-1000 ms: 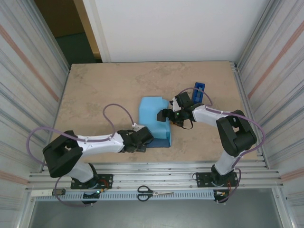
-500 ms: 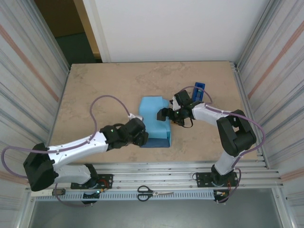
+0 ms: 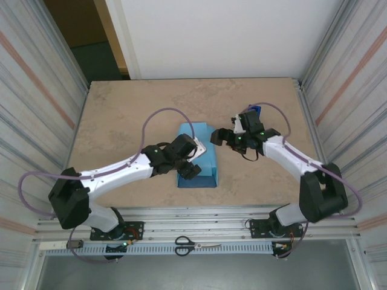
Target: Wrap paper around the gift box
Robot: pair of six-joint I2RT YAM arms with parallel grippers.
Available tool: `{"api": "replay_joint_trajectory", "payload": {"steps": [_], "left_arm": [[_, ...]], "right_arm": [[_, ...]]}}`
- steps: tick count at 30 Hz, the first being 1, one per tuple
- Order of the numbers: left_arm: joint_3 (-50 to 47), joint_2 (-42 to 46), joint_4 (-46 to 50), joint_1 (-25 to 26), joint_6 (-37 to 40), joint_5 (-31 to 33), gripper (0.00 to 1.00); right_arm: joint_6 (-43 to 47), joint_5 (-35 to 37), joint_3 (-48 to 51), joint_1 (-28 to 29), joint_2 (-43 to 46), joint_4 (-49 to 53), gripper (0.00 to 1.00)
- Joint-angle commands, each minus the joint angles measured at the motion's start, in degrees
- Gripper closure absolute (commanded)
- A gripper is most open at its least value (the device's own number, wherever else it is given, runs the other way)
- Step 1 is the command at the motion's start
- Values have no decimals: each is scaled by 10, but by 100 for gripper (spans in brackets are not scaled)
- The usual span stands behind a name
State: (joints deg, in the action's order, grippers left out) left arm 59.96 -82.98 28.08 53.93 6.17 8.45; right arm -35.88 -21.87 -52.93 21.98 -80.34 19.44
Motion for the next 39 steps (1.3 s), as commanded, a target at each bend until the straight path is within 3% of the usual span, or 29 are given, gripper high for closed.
{"api": "replay_joint_trajectory", "payload": {"steps": [1,6,14,20,28,32,39], "left_arm": [[35,-38,0,-6,90,-20,18],[50,-79,-7,-9,102,0,19],[50,-105,-31,-11,104,-4,19],[42,-115,-41,-10,101,9,20],[37,-133,-44,-4,102,24,21],[34,-139,-44,0,97,33,22],[30,-140,-47,0,93,43,24]], "right_arm": [[-51,22,56,-22,60,13,0],[-96,12,152,-32,169,-4,8],[-134,-15,243,-33,251,-14,16],[-120,-36,256,-33,257,0,29],[-117,-64,257,-28,218,-21,36],[-117,-72,255,-14,192,-39,47],[-129,-66,258,13,123,-98,84]]}}
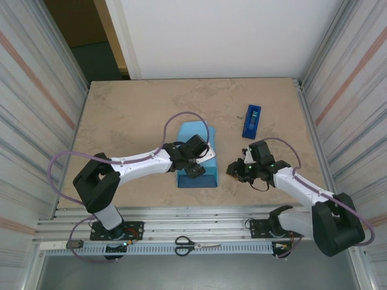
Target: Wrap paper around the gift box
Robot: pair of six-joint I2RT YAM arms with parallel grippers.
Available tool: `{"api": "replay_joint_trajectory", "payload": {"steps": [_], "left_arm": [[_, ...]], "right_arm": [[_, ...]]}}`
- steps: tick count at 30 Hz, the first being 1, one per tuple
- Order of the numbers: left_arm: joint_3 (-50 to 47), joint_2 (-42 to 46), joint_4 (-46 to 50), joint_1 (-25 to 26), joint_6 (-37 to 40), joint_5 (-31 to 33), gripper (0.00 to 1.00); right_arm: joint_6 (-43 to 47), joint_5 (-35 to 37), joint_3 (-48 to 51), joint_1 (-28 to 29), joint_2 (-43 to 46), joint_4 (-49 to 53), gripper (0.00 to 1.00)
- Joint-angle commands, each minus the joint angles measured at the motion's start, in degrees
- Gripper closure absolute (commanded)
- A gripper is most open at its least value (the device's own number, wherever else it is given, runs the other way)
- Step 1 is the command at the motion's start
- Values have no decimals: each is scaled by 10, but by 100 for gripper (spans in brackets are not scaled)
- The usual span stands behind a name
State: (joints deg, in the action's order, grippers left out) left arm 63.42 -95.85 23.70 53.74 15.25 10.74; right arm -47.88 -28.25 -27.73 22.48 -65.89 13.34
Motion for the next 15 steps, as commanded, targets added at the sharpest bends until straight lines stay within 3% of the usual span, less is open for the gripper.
{"api": "replay_joint_trajectory", "payload": {"steps": [1,7,15], "left_arm": [[-3,-12,-2,2,2,20,25],[-4,-14,-2,2,1,23,25],[0,-19,-1,2,-6,15,25]], "right_arm": [[-16,-4,10,13,-33,-57,86],[-45,9,18,56,-95,-131,98],[-118,25,54,103,-143,-263,100]]}}
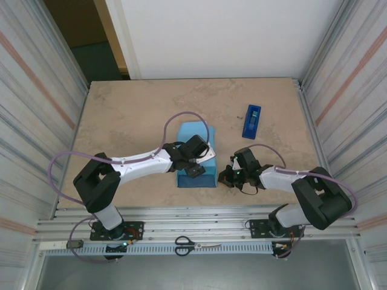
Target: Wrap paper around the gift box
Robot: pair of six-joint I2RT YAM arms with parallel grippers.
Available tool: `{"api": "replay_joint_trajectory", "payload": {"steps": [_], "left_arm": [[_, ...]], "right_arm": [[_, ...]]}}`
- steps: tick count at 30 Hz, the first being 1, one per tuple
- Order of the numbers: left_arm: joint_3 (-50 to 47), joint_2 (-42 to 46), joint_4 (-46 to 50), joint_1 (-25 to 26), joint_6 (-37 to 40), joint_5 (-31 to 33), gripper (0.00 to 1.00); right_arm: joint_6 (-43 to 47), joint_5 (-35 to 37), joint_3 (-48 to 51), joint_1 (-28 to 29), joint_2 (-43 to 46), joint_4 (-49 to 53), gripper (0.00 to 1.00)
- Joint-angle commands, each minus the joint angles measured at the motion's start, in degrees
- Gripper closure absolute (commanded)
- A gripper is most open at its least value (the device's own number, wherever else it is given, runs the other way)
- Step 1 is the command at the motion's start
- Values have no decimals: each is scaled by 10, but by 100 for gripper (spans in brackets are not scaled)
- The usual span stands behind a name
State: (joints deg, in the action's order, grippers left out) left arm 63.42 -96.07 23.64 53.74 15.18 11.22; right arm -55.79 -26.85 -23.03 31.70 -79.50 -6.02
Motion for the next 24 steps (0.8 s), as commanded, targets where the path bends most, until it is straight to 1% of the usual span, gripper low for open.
{"api": "replay_joint_trajectory", "payload": {"steps": [1,5,11,16,24], "left_arm": [[0,-17,0,1,-6,10,25],[0,-18,1,2,-6,9,26],[2,-20,0,1,-7,4,26],[2,-22,3,2,-8,1,26],[3,-24,6,2,-9,-5,26]], "right_arm": [[-45,17,6,18,-7,-69,100],[-64,46,16,29,7,-74,100],[-86,57,21,32,7,-101,100],[-123,79,29,44,10,-136,100],[-187,129,47,70,-15,-221,100]]}}
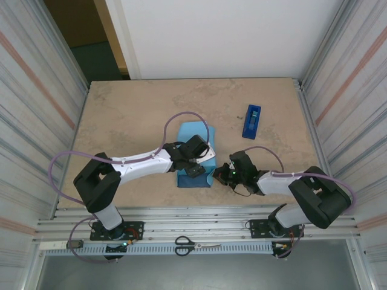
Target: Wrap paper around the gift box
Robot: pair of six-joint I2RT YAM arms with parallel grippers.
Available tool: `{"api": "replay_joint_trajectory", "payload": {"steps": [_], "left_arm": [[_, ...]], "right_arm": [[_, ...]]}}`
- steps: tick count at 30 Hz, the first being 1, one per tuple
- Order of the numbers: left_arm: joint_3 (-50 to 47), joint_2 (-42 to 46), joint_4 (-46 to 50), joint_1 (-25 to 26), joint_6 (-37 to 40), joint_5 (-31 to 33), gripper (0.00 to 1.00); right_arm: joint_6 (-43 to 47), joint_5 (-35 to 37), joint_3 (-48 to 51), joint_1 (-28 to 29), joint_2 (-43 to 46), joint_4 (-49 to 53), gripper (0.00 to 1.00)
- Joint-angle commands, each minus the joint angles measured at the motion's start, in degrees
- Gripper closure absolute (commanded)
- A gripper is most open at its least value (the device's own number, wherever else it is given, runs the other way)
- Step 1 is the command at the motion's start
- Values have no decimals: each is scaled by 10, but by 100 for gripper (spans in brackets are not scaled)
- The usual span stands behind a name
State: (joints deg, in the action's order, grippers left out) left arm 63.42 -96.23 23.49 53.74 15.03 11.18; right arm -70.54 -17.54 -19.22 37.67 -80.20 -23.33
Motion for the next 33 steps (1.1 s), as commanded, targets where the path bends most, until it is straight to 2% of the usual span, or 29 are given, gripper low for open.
{"api": "replay_joint_trajectory", "payload": {"steps": [1,13,23,27,33], "left_arm": [[3,-23,8,1,-9,-5,26],[7,-30,11,2,-12,-9,26],[16,-41,13,1,-27,-3,27],[22,-50,17,2,-32,1,27],[31,-62,26,1,-44,5,27]], "right_arm": [[-44,48,8,16,-8,-48,100],[-98,146,27,41,8,-90,100],[-171,174,40,54,-44,-188,100],[-173,184,31,51,-46,-162,100],[-190,175,35,38,-56,-176,100]]}}
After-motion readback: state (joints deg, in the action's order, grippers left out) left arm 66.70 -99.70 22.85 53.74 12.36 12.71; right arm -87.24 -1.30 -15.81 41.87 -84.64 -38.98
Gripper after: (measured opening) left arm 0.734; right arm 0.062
